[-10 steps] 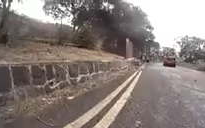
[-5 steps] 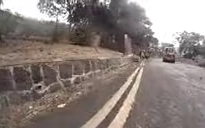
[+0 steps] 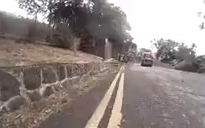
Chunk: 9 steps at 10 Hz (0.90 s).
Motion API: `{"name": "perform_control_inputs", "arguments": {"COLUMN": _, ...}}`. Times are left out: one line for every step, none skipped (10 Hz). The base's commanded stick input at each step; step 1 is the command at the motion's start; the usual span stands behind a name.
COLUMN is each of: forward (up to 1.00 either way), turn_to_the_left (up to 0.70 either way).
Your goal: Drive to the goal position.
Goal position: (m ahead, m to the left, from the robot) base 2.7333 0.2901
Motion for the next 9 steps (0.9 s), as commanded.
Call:
{"name": "perform_control_inputs", "arguments": {"forward": 0.0, "turn_to_the_left": 0.0}}
{"name": "perform_control_inputs", "arguments": {"forward": 0.0, "turn_to_the_left": 0.0}}
{"name": "perform_control_inputs", "arguments": {"forward": 0.0, "turn_to_the_left": 0.0}}
{"name": "perform_control_inputs", "arguments": {"forward": 0.0, "turn_to_the_left": 0.0}}
{"name": "perform_control_inputs", "arguments": {"forward": 0.0, "turn_to_the_left": 0.0}}
{"name": "perform_control_inputs", "arguments": {"forward": 0.0, "turn_to_the_left": -0.45}}
{"name": "perform_control_inputs", "arguments": {"forward": 0.0, "turn_to_the_left": -0.45}}
{"name": "perform_control_inputs", "arguments": {"forward": 0.0, "turn_to_the_left": -0.4}}
{"name": "perform_control_inputs", "arguments": {"forward": 0.0, "turn_to_the_left": -0.21}}
